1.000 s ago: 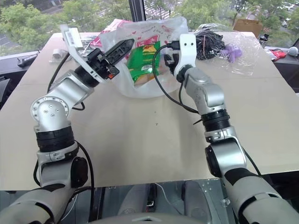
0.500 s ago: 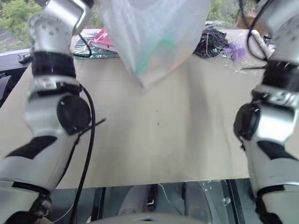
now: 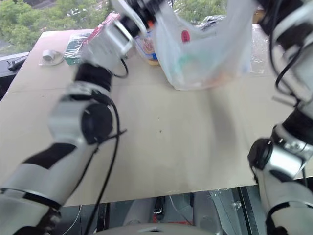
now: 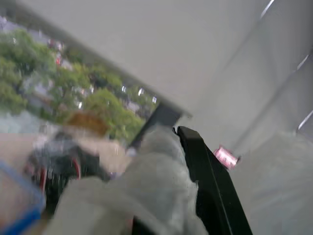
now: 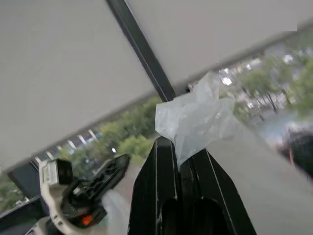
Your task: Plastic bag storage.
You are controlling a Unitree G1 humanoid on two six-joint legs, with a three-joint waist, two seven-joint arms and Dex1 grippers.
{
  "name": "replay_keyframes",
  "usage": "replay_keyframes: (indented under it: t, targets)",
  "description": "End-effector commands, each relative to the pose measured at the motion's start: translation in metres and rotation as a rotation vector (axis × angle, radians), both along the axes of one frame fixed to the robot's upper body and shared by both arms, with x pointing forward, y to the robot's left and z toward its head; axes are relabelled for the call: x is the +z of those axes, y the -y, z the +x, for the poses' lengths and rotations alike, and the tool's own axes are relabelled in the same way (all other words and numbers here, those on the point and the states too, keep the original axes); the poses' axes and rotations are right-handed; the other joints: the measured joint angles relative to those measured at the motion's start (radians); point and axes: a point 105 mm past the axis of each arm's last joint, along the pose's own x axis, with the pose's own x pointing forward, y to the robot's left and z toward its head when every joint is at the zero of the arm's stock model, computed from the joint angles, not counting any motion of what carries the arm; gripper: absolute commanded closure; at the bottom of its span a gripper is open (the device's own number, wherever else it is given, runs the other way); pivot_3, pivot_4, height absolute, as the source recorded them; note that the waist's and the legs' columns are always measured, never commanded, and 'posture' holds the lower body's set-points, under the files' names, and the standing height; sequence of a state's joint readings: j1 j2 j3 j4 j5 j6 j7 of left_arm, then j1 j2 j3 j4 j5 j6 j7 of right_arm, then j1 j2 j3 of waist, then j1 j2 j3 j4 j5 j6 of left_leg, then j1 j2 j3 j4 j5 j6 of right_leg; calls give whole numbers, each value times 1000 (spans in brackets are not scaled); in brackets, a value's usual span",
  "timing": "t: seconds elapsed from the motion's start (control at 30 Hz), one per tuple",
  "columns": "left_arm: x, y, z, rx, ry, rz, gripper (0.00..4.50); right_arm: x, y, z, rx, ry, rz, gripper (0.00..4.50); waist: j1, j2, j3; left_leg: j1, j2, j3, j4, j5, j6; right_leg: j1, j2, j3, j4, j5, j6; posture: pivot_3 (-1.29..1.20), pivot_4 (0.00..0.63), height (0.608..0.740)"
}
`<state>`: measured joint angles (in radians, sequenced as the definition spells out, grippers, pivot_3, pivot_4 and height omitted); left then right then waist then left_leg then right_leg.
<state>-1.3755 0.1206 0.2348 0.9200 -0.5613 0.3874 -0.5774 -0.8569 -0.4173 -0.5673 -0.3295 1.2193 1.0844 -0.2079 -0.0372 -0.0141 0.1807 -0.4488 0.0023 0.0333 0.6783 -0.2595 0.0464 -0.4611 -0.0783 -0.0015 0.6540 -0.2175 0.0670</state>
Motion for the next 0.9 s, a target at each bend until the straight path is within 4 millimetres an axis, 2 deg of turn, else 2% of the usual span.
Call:
replay_keyframes:
  t: [0.03, 0.1, 0.13, 0.23, 0.37, 0.47, 0.57, 0.67, 0.7, 0.73, 0.8, 0.9]
  targets:
    - [-25, 15, -20, -31, 21, 58, 4500, -72, -34, -28, 92, -153, -145, 4437, 3, 0, 0, 2, 1, -1, 4, 0, 0, 4, 0, -3, 0, 0, 0, 0, 150, 740]
    - [-37, 4, -35, -44, 11, 51, 4500, -113, -48, -51, 178, -257, -198, 4437, -2, 1, 1, 2, 1, -2, 7, 0, 1, 5, 1, -1, 3, 0, 0, 0, 150, 740]
    - [-39, -1, -42, -46, 18, 56, 4500, -123, -51, -61, 202, -288, -203, 4437, -6, 1, 2, 3, 1, -2, 9, 0, 1, 5, 0, 1, 4, 0, 0, 0, 150, 740]
    - [-61, -33, -57, -10, -22, 105, 4500, -161, -56, -95, 279, -414, -276, 4437, -2, 1, 2, 8, 1, 0, 11, 0, 3, 6, 0, 5, 7, 2, 0, 0, 150, 740]
    - [-96, -63, -80, -8, -39, 242, 4500, -204, -37, -108, 229, -573, -370, 4437, -1, 0, 0, 44, 3, 0, 7, -3, 7, 44, 4, 4, -1, 0, -1, 0, 150, 740]
    - [-112, -76, -95, -24, -32, 306, 3721, -228, -16, -107, 160, -641, -452, 4500, 5, -1, -1, 51, 5, 0, 6, -3, 7, 52, 6, 4, -8, -1, -4, 0, 150, 740]
    - [-126, -88, -107, -23, -5, 375, 2331, -243, 15, -97, 29, -636, -556, 4500, 20, -3, -2, 50, 5, 1, 7, -3, 7, 52, 6, 6, -9, 0, -6, 0, 150, 740]
    - [-148, -108, -120, 14, 22, 491, 929, -239, 22, -102, 47, -534, -569, 3662, 28, -2, -2, 49, 4, 3, 6, -4, 9, 51, 6, 9, -10, 1, -6, 0, 150, 740]
    - [-152, -115, -126, 17, 39, 517, 541, -238, 23, -106, 59, -500, -611, 3255, 29, -2, -2, 49, 4, 3, 5, -4, 9, 51, 7, 9, -10, 1, -4, 0, 150, 740]
    - [-155, -124, -130, 35, 45, 530, 8, -238, 27, -111, 49, -479, -667, 2658, 29, -2, -2, 49, 5, 3, 4, -4, 9, 50, 7, 9, -11, 2, -3, 0, 150, 740]
    - [-161, -142, -140, 68, 53, 553, 0, -233, 31, -124, 56, -430, -721, 1671, 30, -3, -3, 47, 5, 4, 4, -5, 10, 48, 7, 10, -12, 2, -3, 0, 150, 740]
    - [-172, -159, -155, 86, 39, 599, 0, -221, 39, -138, 37, -369, -789, 259, 35, -4, -3, 46, 7, 5, 4, -6, 11, 47, 7, 10, -13, 0, -5, 0, 150, 740]
